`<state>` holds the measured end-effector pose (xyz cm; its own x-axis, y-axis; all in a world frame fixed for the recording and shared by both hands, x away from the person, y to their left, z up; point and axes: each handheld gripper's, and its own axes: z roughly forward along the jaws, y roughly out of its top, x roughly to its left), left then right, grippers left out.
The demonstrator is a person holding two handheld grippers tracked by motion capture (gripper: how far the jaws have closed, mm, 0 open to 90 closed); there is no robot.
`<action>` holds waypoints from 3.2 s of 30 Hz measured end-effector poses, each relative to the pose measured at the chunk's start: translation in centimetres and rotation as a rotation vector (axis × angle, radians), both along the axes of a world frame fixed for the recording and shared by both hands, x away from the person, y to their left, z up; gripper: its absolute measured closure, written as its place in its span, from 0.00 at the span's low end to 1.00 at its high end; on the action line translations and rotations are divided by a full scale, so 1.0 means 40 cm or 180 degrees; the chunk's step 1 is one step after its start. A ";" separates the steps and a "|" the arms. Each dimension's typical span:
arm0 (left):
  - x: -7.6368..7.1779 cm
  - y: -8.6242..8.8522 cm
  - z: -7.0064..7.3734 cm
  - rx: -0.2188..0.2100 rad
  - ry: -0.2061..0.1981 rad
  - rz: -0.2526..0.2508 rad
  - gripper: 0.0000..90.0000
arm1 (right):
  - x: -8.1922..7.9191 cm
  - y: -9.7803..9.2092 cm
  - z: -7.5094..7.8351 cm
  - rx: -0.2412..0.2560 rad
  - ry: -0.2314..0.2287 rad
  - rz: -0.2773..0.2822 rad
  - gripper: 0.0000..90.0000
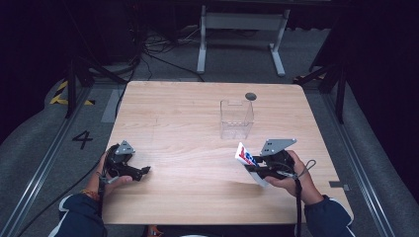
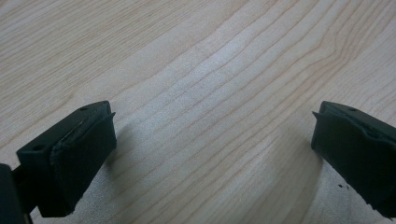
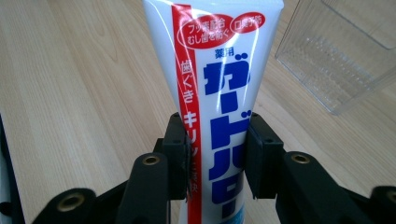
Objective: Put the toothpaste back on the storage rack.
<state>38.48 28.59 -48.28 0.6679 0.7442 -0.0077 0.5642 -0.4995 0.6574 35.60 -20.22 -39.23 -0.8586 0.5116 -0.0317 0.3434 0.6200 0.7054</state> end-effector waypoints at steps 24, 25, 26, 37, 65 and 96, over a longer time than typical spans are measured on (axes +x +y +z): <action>0.000 0.000 0.000 -0.0001 0.0002 0.0002 0.00 | 0.028 -0.019 0.075 0.0508 -0.0396 -0.0173 0.74; 0.000 0.000 0.000 -0.0001 0.0001 0.0002 0.00 | 0.031 -0.020 0.079 0.0536 -0.0417 -0.0187 0.74; 0.000 0.000 0.000 0.0000 0.0000 0.0001 0.00 | 0.034 -0.019 0.083 0.0531 -0.0439 -0.0212 0.74; 0.000 0.000 0.000 0.0000 0.0000 0.0001 0.00 | 0.065 -0.003 0.108 0.0623 -0.0548 -0.0248 0.74; 0.000 0.000 0.000 -0.0001 0.0001 0.0000 0.00 | 0.170 0.031 0.168 0.0767 -0.0727 -0.0368 0.74; -0.002 -0.001 0.000 -0.0007 0.0009 0.0019 0.00 | 0.284 0.077 0.166 0.0813 -0.0785 -0.0532 0.74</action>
<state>38.40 28.55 -48.29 0.6635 0.7481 -0.0114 0.5689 -0.4946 0.6570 46.95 -17.15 -32.57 -0.7453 0.6619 -0.0801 0.2257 0.3636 0.9038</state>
